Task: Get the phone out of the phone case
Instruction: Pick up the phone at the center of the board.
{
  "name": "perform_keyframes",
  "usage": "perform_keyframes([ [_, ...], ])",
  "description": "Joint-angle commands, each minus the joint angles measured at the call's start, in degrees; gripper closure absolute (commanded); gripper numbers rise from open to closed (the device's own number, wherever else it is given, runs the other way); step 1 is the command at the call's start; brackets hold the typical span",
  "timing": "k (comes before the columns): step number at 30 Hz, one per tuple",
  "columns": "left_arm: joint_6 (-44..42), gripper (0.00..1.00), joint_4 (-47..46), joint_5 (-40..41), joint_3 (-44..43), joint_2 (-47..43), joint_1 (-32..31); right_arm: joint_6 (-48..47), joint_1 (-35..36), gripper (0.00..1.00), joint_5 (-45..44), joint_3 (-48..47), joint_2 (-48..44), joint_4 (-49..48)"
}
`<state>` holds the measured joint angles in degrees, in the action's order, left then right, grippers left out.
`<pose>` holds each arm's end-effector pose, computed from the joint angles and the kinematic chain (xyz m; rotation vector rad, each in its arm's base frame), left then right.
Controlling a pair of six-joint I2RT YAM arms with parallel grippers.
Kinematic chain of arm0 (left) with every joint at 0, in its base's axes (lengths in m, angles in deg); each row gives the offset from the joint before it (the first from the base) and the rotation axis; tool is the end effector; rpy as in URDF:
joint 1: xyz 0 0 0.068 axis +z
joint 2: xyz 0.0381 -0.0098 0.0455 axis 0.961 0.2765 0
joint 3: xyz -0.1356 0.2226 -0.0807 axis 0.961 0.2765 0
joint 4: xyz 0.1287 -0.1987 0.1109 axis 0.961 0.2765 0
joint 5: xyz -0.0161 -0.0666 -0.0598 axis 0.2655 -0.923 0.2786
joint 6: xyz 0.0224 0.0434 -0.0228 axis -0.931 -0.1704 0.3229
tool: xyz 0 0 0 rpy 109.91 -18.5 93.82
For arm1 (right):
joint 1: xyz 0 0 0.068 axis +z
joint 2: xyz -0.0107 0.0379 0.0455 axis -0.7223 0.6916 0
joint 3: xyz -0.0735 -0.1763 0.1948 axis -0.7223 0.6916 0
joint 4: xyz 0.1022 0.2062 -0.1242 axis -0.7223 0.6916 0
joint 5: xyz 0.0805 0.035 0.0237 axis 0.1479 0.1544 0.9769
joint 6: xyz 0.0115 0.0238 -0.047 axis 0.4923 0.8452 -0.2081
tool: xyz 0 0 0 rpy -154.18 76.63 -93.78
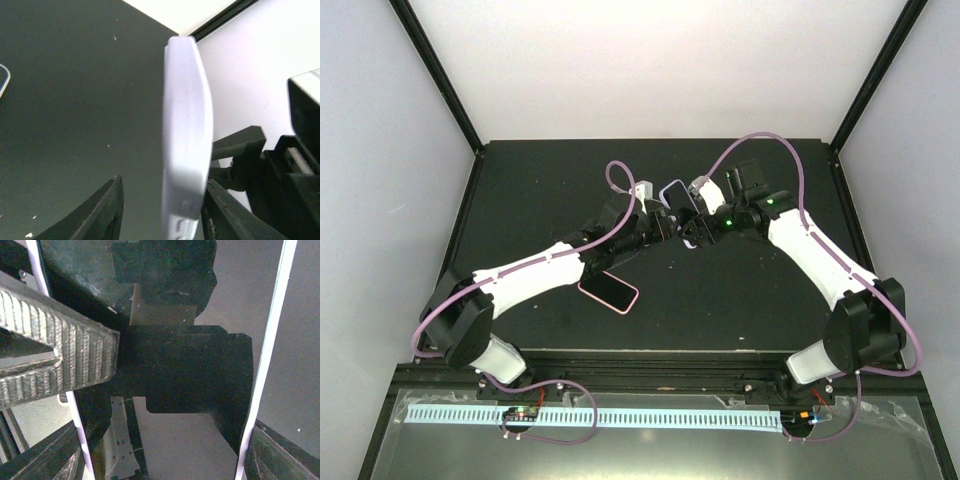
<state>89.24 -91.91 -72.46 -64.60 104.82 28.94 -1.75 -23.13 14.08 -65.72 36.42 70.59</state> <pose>0.2482 -0.2502 0.2744 -0.1140 2.1394 -1.1099 0.2761 0.1355 0.2901 -0.9069 2.3160 0.6880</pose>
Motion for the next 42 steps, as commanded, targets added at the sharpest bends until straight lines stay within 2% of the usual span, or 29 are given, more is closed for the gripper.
perform_keyframes([
  [1, 0.75, 0.59, -5.67, 1.12, -1.67, 0.54, -0.16, 0.72, 1.07, 0.43, 0.33, -0.16, -1.87, -3.87],
  [6, -0.14, 0.66, -6.31, 0.44, -3.25, 1.78, 0.09, 0.67, 1.88, 0.43, -0.64, 0.6, -2.66, -4.2],
  [10, -0.32, 0.81, -7.21, -1.97, -4.07, 2.7, 0.19, 0.75, 2.28, 0.43, -2.0, 1.56, -3.89, -4.55],
  [12, -0.44, 0.92, -7.6, -2.74, -3.79, 2.34, 0.28, 0.49, 2.33, 0.41, -2.1, 1.84, -4.34, -4.26],
  [14, -0.92, 0.98, -7.68, -3.43, -3.27, 1.42, 0.6, 0.22, 2.25, 0.3, -1.59, 2.05, -4.71, -3.69],
  [16, -2.2, 0.98, -7.08, -4.43, -2.62, -0.14, 1.35, -0.24, 2.29, 0.13, -0.55, 1.89, -4.98, -2.45],
  [17, -3.16, 0.98, -6.4, -5.11, -2.22, -1.59, 1.79, -0.65, 2.29, 0.02, 0.41, 1.82, -5.15, -1.62],
  [18, -4.39, 0.98, -5.42, -5.71, -1.76, -3.01, 2.41, -0.94, 2.29, 0.01, 1.35, 1.93, -5.45, -1.06],
  [23, -13.42, 0.98, 3.36, -9.4, 0.99, -11.18, 6.19, -2.84, 2.3, 0.0, 7.3, 5.22, -7.84, -1.84],
  [29, -27.53, 0.99, 10.53, -21.97, 4.68, -21.89, 9.95, -10.94, 2.28, 0.0, 19.32, 4.92, -7.28, 3.15],
  [32, -32.64, 0.98, 10.12, -29.59, 6.27, -26.5, 10.57, -15.08, 2.29, 0.05, 23.71, 3.22, -6.56, 7.33],
  [36, -34.62, 0.99, 8.63, -36.32, 7.19, -29.82, 10.72, -15.63, 2.42, 0.1, 25.54, 1.67, -6.72, 7.76],
  [42, -33.12, 0.98, 5.08, -41.3, 7.95, -31.32, 10.86, -15.88, 3.01, 0.17, 30.06, 1.73, -7.92, 5.7],
])
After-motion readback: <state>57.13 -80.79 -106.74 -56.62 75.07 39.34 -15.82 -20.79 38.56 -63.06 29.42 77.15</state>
